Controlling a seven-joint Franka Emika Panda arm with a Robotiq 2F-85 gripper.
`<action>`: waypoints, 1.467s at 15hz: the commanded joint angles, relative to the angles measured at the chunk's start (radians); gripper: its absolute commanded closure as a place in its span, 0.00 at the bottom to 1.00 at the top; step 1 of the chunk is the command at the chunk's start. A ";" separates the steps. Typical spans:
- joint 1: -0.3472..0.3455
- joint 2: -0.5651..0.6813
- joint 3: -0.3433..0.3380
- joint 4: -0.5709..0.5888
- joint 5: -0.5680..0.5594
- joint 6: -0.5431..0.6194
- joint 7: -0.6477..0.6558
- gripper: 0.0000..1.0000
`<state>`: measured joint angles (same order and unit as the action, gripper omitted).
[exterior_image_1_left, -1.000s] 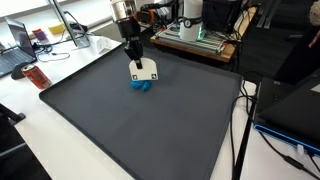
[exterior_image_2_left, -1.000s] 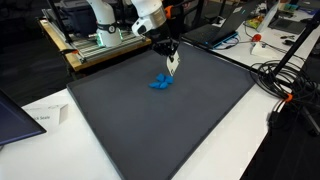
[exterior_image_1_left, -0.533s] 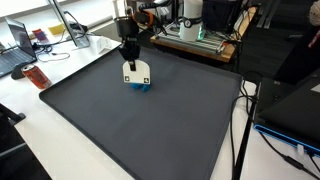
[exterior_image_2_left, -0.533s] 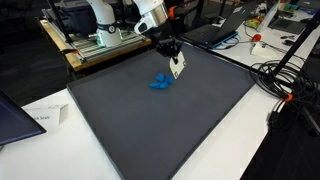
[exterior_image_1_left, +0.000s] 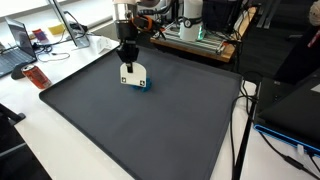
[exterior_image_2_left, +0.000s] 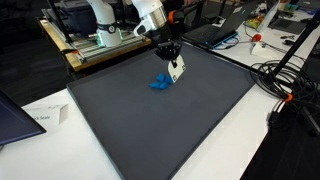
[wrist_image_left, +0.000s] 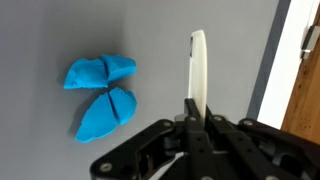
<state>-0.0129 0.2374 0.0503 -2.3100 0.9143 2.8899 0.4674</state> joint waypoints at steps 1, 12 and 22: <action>-0.018 0.018 0.019 0.014 0.061 0.033 -0.054 0.99; -0.077 0.020 0.020 0.013 0.129 0.020 -0.206 0.99; -0.087 -0.011 -0.028 -0.022 0.024 -0.005 -0.259 0.99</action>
<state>-0.0977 0.2565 0.0431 -2.3097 0.9949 2.9104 0.2175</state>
